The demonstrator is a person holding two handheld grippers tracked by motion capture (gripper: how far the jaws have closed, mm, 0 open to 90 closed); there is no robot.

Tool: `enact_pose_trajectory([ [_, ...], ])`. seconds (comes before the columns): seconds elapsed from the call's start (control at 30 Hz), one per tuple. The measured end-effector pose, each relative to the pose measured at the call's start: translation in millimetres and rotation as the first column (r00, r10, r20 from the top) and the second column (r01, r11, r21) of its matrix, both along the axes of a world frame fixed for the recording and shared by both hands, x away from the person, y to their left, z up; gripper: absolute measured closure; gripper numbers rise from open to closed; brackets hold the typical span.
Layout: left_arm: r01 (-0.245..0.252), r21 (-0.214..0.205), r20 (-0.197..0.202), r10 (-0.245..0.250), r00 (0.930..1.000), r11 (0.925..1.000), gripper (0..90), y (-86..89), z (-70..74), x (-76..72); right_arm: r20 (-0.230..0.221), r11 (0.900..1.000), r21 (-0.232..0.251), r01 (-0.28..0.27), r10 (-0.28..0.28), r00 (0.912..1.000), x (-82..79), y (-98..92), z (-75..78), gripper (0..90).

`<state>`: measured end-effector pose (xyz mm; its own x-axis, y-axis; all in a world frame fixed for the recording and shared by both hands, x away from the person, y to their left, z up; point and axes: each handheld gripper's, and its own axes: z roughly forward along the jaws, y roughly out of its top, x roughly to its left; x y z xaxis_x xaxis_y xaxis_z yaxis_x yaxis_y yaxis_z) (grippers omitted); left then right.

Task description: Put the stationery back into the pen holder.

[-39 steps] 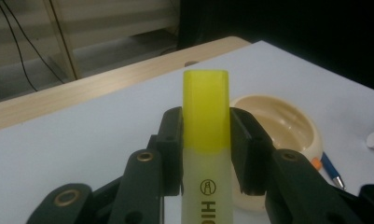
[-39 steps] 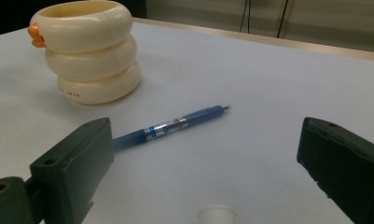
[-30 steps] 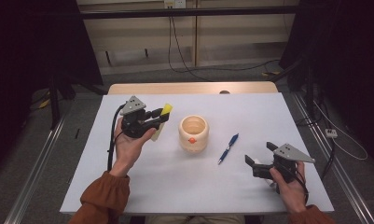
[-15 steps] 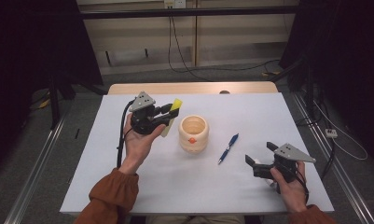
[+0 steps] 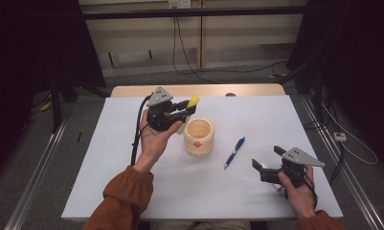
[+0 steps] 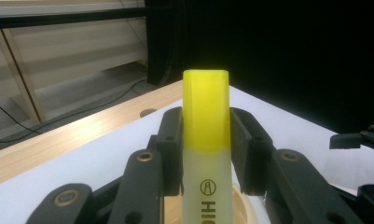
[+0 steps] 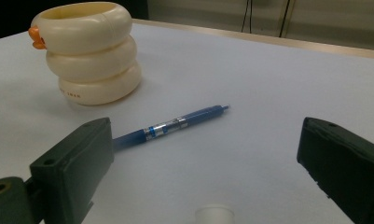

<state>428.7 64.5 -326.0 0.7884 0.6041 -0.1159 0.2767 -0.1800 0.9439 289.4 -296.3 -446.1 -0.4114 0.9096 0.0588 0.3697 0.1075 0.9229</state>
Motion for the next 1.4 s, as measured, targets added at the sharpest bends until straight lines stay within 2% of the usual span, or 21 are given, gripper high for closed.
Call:
enact_pose_trajectory([
  [0.1,-0.002,-0.001,0.003,0.002,1.0,1.0,67.4,-6.2,0.1,4.2,0.001,1.0,0.002,-0.001,0.001,1.0,0.0,-0.4,-0.2,3.6],
  [0.2,0.002,0.006,0.024,-0.002,0.9997,1.0,67.4,-12.9,-0.9,8.4,-0.002,1.0,0.0,0.003,-0.003,1.0,0.7,-1.0,-0.5,3.6],
  [0.57,0.008,0.001,-0.008,-0.008,0.9999,1.0,67.3,-33.5,-12.7,22.5,-0.002,1.0,0.005,-0.001,0.001,1.0,0.6,-1.3,-0.6,3.5],
  [0.9,0.025,0.004,-0.037,-0.025,0.999,0.9997,67.3,-46.1,-34.9,28.4,-0.002,1.0,0.001,0.003,-0.003,1.0,-0.6,-2.5,-0.2,3.6],
  [1.1,0.037,0.019,-0.049,-0.036,0.9981,0.9991,67.3,-50.0,-47.5,28.2,0.002,1.0,0.001,-0.003,0.003,1.0,-1.3,-0.9,0.6,3.5],
  [1.4,0.025,0.046,-0.063,-0.023,0.9978,0.9986,67.2,-47.4,-60.8,29.7,0.001,1.0,-0.002,-0.001,0.001,1.0,-1.5,0.4,0.9,3.5],
])
